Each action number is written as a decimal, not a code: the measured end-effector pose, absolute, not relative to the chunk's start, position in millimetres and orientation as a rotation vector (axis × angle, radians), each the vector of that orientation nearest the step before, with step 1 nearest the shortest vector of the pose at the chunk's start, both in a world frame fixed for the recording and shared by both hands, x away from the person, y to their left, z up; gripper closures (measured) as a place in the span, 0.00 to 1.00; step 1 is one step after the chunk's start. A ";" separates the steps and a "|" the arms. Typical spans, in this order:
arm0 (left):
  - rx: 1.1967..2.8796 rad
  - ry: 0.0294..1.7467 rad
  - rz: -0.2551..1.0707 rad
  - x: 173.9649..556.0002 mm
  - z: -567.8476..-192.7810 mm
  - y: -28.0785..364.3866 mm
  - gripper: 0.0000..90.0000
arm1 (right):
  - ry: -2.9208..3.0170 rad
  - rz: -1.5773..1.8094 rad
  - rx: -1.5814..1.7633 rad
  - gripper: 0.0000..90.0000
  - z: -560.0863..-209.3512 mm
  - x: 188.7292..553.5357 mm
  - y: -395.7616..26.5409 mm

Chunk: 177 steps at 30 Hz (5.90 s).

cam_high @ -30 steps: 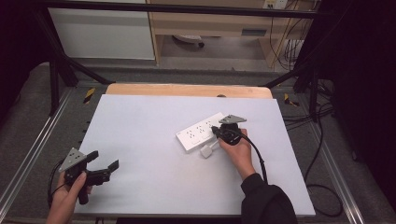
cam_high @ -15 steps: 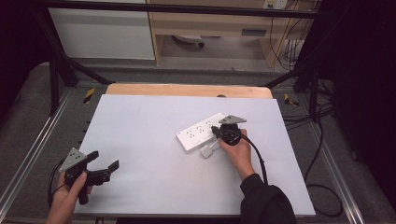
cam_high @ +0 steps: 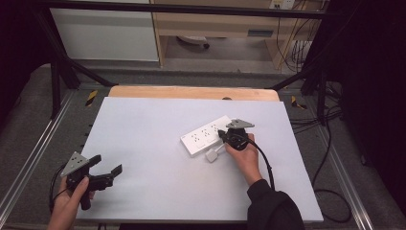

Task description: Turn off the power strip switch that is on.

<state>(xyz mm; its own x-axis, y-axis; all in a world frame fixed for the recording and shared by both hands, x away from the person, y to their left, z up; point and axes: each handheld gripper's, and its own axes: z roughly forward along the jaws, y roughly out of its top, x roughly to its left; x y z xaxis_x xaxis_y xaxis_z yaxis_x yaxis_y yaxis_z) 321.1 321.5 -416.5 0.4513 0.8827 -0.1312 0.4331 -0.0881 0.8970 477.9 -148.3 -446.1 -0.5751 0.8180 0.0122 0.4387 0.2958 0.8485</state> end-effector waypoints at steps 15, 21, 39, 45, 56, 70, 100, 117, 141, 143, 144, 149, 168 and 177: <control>1.706 1.143 0.572 320.7 -416.1 321.9 0.06 | 2.177 1.185 1.094 1.00 -446.4 476.7 -140.3; 1.703 1.146 0.566 321.2 -416.5 322.2 0.06 | 2.170 1.193 1.108 1.00 -446.5 477.3 -141.4; 1.703 1.149 0.568 321.2 -416.6 322.1 0.06 | 2.092 1.236 1.158 0.88 -423.8 477.7 -151.5; 1.704 1.146 0.567 321.1 -416.6 322.0 0.06 | 2.080 1.236 1.179 0.68 -419.6 478.0 -153.0; 1.707 1.147 0.565 320.9 -416.6 322.2 0.06 | 2.077 1.177 1.269 0.14 -410.4 480.2 -151.4; 1.709 1.145 0.563 320.7 -416.6 322.1 0.06 | 2.021 1.199 1.269 0.05 -385.6 477.0 -157.5; 1.711 1.150 0.561 321.3 -417.1 319.9 0.06 | 1.924 1.273 1.220 0.03 -346.4 445.5 -218.1; 1.711 1.156 0.556 321.2 -417.9 320.3 0.06 | 1.848 1.289 1.234 0.03 -346.4 424.5 -250.6; 1.712 1.148 0.555 321.1 -417.8 319.2 0.06 | 1.808 1.307 1.250 0.03 -365.0 386.6 -273.9; 1.712 1.148 0.553 321.0 -417.7 318.8 0.06 | 1.808 1.307 1.254 0.03 -368.3 383.9 -274.3; 1.714 1.148 0.552 321.0 -417.7 318.6 0.06 | 1.811 1.303 1.253 0.03 -369.5 382.9 -274.6; 1.711 1.148 0.552 320.9 -417.7 319.1 0.06 | 1.811 1.304 1.260 0.03 -376.5 376.6 -276.0; 1.703 1.143 0.550 320.6 -417.0 318.7 0.06 | 1.878 1.295 1.279 0.04 -408.1 367.9 -268.1; 1.693 1.146 0.546 320.5 -416.9 318.6 0.07 | 1.951 1.282 1.273 0.04 -424.2 369.3 -254.5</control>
<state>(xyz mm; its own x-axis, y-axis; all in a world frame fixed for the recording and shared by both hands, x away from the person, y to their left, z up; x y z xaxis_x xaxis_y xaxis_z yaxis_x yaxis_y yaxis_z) 320.5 318.6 -416.9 0.4535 0.8786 -0.1496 0.4373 -0.0731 0.8963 369.3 -254.5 -424.2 -0.4534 0.8863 0.0948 0.4390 0.1295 0.8891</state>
